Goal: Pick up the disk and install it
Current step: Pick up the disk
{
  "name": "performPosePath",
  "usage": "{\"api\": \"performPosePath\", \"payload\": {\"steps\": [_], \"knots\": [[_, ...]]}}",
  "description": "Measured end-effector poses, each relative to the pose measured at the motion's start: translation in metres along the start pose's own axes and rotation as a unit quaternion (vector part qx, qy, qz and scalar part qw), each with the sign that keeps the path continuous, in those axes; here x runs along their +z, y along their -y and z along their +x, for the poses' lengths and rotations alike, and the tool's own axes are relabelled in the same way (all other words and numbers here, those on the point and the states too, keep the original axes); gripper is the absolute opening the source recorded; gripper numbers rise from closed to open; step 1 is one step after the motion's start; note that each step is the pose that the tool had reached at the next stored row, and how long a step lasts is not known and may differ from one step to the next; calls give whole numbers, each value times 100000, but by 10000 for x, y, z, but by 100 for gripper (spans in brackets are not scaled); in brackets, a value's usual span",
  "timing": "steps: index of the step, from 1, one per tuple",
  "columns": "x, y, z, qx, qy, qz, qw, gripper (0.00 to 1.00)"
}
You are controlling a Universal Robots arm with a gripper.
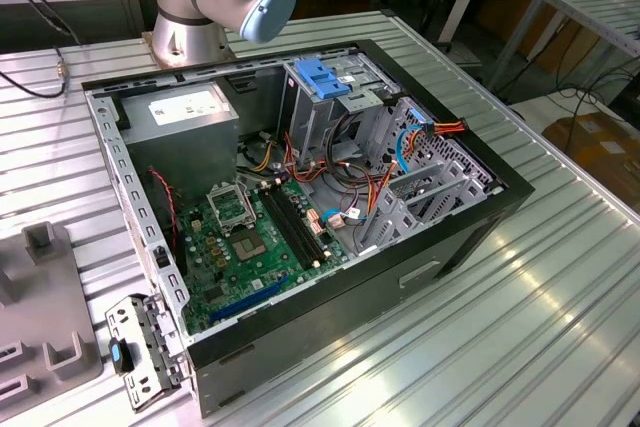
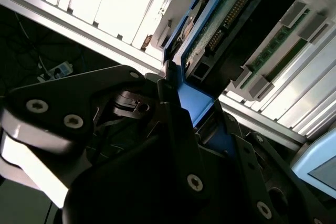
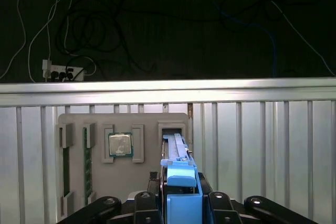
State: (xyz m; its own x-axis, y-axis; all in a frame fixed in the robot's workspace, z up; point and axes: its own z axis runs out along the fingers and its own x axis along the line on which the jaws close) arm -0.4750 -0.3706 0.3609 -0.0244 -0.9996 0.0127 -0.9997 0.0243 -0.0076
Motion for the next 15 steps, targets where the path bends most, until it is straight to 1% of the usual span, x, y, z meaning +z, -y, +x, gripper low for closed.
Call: {"api": "performPosePath", "payload": {"steps": [3, 7, 10, 15], "knots": [[-44, 0, 0, 3, 48, -2, 100000, 37], [-84, 1, 1, 2, 81, 3, 100000, 37], [-138, 1, 2, 2, 107, 0, 100000, 37], [-197, 1, 3, 4, 129, 2, 100000, 37]]}}
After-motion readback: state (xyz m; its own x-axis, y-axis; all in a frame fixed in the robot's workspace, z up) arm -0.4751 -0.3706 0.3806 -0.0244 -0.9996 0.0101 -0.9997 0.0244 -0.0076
